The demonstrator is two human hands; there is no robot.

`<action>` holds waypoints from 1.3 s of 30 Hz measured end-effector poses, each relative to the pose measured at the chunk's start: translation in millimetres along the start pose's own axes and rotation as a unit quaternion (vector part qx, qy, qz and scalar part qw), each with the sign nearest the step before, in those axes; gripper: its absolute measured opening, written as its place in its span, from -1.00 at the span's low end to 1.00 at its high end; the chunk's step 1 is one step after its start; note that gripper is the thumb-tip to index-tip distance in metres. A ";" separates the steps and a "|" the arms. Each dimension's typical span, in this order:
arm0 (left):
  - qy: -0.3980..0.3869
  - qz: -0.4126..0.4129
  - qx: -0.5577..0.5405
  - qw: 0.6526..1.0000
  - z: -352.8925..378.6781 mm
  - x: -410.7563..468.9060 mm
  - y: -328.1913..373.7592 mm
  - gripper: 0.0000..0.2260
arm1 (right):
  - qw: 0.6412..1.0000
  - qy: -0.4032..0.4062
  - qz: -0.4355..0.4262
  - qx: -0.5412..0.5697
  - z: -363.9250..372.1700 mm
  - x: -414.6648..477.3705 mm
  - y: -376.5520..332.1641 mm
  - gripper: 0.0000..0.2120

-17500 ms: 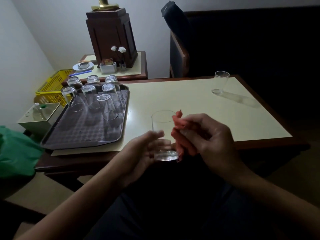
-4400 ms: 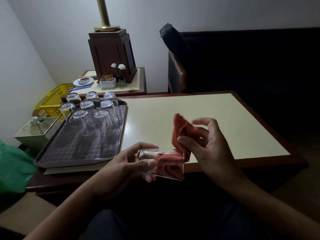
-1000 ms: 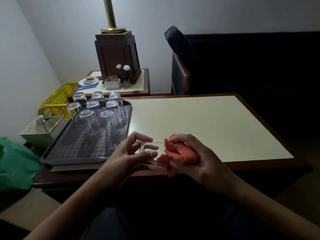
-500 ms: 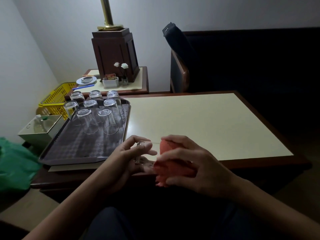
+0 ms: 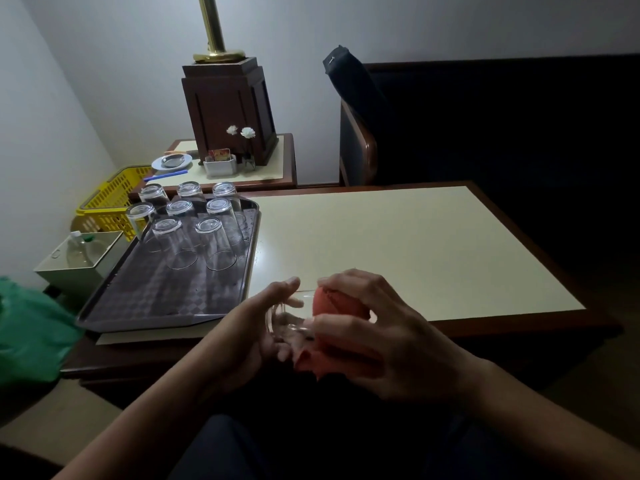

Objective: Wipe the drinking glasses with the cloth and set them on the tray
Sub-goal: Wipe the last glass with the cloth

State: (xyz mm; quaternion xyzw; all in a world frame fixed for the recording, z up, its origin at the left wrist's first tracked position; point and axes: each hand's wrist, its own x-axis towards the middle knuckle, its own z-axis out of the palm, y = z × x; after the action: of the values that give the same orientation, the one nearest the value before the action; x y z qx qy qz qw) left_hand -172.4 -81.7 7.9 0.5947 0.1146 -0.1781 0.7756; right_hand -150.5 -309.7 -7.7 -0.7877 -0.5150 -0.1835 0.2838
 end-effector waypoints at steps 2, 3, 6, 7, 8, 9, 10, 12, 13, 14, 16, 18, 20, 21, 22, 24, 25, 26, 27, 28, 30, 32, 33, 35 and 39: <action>-0.021 -0.012 0.028 0.999 -1.0 -1.9 1.2 -0.59 | 0.998 0.032 0.031 0.053 1.8 -0.2 3.5 -0.38; -0.037 -0.010 0.038 0.999 0.3 -3.1 1.6 -0.55 | 0.991 0.049 0.072 0.103 1.7 -1.9 5.3 -0.34; -0.077 0.033 0.074 0.994 1.7 -8.0 2.0 -0.51 | 0.933 0.059 0.224 0.277 1.2 -3.8 2.7 -0.36; -0.076 0.075 0.116 0.988 -0.4 -9.9 2.0 -0.58 | 0.895 0.049 0.263 0.358 3.7 -1.6 0.8 -0.42; -0.070 0.120 0.170 0.976 -2.9 -12.0 2.2 -0.63 | 0.860 0.049 0.295 0.413 5.7 0.5 1.9 -0.47; -0.065 0.151 0.209 0.964 -3.8 -14.2 2.8 -0.65 | 0.857 0.039 0.310 0.411 4.0 3.3 0.8 -0.50; -0.062 0.162 0.215 0.961 -5.2 -15.2 3.2 -0.67 | 0.869 0.031 0.295 0.397 -0.4 3.4 -3.0 -0.50; -0.057 0.119 0.139 0.981 -2.1 -12.8 3.5 -0.74 | 0.961 0.022 0.178 0.210 -10.1 2.6 -4.5 -0.43; -0.045 0.088 0.099 0.990 -0.2 -11.0 3.0 -0.66 | 0.988 0.010 0.105 0.109 -10.9 2.6 -4.0 -0.41; -0.038 0.057 0.074 0.995 0.4 -7.7 2.0 -0.57 | 0.997 -0.001 0.051 0.061 -9.9 1.7 -3.8 -0.39; -0.054 0.034 0.067 0.996 0.8 -7.6 1.6 -0.51 | 0.997 -0.005 0.040 0.068 -7.3 1.5 -1.5 -0.37; -0.084 0.064 0.075 0.992 -1.5 -10.5 2.7 -0.58 | 0.988 0.023 0.085 0.126 -6.9 -0.1 0.1 -0.34; -0.094 0.119 0.099 0.983 -4.8 -13.4 4.6 -0.67 | 0.966 0.052 0.150 0.204 -12.4 -0.8 4.2 -0.28; -0.093 0.136 0.109 0.980 -5.8 -13.9 6.3 -0.67 | 0.963 0.050 0.156 0.215 -14.3 -0.2 3.6 -0.27; -0.089 0.141 0.106 0.980 -7.4 -12.5 7.5 -0.68 | 0.970 0.046 0.139 0.196 -14.7 1.1 1.4 -0.28; -0.078 0.118 0.062 0.988 -5.7 -10.7 9.7 -0.68 | 0.991 0.030 0.077 0.105 -11.2 4.0 -2.8 -0.32; -0.067 0.098 0.048 0.992 -3.6 -9.8 9.6 -0.62 | 0.996 0.023 0.045 0.074 -9.9 2.9 -1.9 -0.33; -0.057 0.078 0.046 0.994 -1.2 -9.6 9.1 -0.56 | 0.996 0.022 0.050 0.077 -10.0 2.6 -1.7 -0.33; -0.056 0.069 0.052 0.995 0.2 -10.4 7.7 -0.54 | 0.992 0.030 0.073 0.102 -11.2 2.5 -0.9 -0.32; -0.062 0.070 0.059 0.994 1.3 -11.7 6.0 -0.56 | 0.981 0.041 0.109 0.152 -11.2 1.8 0.1 -0.30; -0.077 0.121 0.109 0.984 1.8 -15.2 6.0 -0.69 | 0.939 0.039 0.186 0.286 -10.2 -0.2 2.9 -0.28; -0.097 0.187 0.129 0.969 -1.1 -17.2 6.4 -0.62 | 0.891 0.025 0.248 0.380 -11.3 5.1 1.0 -0.31; -0.096 0.189 0.110 0.971 -1.5 -16.1 5.6 -0.62 | 0.909 0.023 0.236 0.344 -12.3 4.6 -0.1 -0.32; -0.066 0.142 0.038 0.987 0.2 -11.1 4.6 -0.64 | 0.977 0.030 0.137 0.159 -12.2 3.6 -0.3 -0.34; -0.046 0.064 0.039 0.996 1.1 -6.6 2.5 -0.57 | 0.994 0.026 0.065 0.085 -9.0 -0.1 -0.2 -0.35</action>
State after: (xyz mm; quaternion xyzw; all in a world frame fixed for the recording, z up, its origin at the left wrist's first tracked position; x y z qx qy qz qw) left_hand -177.4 -81.3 13.0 0.6215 0.0334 -0.1596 0.7663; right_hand -150.6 -315.5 -0.8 -0.7876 -0.4688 -0.1410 0.3743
